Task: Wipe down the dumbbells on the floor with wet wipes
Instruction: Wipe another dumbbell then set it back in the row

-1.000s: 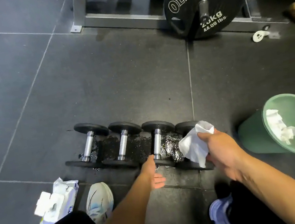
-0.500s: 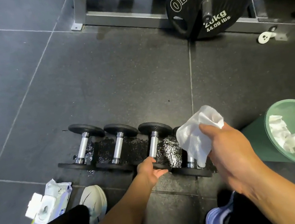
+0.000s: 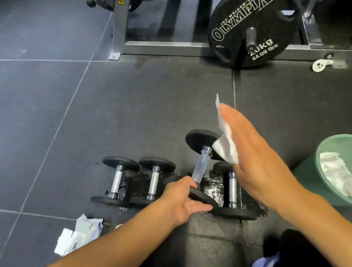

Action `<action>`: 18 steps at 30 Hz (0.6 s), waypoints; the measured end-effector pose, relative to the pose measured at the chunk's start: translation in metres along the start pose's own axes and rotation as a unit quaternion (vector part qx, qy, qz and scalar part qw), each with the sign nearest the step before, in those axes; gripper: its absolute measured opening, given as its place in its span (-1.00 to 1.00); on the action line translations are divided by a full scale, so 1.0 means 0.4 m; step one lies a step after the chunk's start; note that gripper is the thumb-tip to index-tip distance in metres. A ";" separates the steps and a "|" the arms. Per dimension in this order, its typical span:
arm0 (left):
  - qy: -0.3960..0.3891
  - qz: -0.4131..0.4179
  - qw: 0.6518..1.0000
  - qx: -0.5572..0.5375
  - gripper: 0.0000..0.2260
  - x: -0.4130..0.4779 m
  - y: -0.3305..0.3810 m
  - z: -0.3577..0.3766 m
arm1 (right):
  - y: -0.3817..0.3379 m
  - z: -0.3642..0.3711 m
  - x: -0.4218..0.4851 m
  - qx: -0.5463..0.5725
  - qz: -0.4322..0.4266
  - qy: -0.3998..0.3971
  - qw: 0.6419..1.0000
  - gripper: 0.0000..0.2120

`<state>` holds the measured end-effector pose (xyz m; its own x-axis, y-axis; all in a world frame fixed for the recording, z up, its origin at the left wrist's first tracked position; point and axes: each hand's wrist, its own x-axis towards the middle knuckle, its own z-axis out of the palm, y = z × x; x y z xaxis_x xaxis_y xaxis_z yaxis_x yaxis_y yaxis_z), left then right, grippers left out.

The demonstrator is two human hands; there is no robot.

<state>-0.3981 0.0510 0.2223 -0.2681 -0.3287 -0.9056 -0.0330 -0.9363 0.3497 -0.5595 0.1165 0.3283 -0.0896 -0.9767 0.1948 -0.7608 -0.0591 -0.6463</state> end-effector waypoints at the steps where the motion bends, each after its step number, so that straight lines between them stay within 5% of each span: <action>1: -0.002 0.011 1.000 0.015 -0.95 -0.037 0.008 -0.002 | 0.008 0.016 0.000 -0.045 -0.050 -0.027 0.997 -0.45; 6: -0.023 0.042 0.996 0.079 -0.71 -0.202 0.017 -0.035 | 0.079 0.141 -0.057 -0.316 -0.166 -0.241 0.902 -0.35; 8: -0.047 0.039 0.994 0.086 -0.70 -0.246 0.012 -0.045 | 0.089 0.171 -0.082 -0.339 -0.186 -0.273 0.881 -0.40; 13: -0.056 0.046 0.992 0.105 -0.74 -0.283 0.010 -0.043 | 0.066 0.117 -0.088 -0.291 -0.191 -0.323 0.880 -0.09; 18: -0.026 0.083 0.981 0.172 -0.80 -0.285 0.009 -0.037 | 0.046 0.146 -0.083 -0.328 -0.180 -0.240 0.896 -0.43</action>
<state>-0.3535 0.0831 0.3231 -0.3464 -0.4575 -0.8190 -0.3050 -0.7707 0.5595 -0.5327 0.1359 0.2668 0.4044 -0.9040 -0.1388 -0.9129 -0.4082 -0.0013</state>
